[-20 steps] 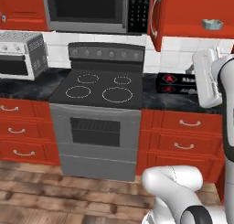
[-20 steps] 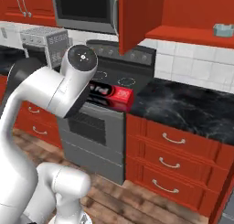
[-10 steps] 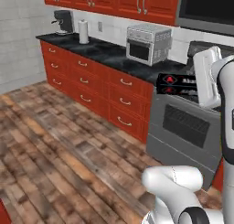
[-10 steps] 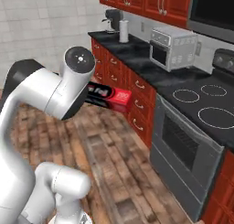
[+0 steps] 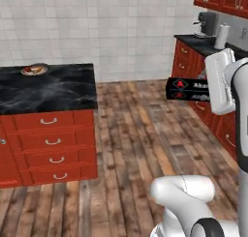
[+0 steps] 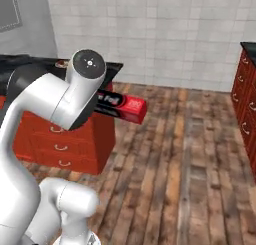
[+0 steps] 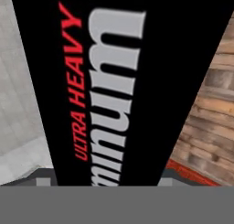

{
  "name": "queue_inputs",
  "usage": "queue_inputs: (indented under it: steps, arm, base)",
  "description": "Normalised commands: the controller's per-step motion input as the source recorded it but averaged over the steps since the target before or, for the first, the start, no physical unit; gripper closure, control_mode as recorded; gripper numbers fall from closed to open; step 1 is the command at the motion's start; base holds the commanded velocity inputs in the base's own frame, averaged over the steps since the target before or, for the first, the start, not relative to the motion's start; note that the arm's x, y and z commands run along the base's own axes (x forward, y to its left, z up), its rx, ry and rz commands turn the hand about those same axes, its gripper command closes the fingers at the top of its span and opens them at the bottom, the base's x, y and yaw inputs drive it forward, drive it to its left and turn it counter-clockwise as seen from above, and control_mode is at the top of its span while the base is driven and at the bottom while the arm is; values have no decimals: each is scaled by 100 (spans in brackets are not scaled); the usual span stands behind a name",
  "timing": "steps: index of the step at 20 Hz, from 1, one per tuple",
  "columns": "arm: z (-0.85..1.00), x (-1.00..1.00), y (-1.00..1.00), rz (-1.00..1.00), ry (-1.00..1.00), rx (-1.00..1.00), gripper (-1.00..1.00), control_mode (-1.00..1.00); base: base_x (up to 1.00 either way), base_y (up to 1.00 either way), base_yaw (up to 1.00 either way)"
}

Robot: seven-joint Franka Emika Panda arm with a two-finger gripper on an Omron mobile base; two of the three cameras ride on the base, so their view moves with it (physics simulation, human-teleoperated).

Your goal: Retrieve the tupperware and aluminum foil from the cabinet and place them on the dining counter near the plate with carrot and bell pepper to prepare for storing leftovers.

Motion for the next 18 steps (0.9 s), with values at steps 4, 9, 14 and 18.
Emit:
queue_inputs:
  steps: [4,9,14,18]
  arm:
    - [0,0,0,0,0,0,100,100]
    - [0,0,0,0,0,0,100,100]
    - [0,0,0,0,0,0,100,100]
    - [0,0,0,0,0,0,100,100]
  base:
    - [17,57,78]
    - [89,26,43]
    - [100,-38,5]
    - [100,-70,0]
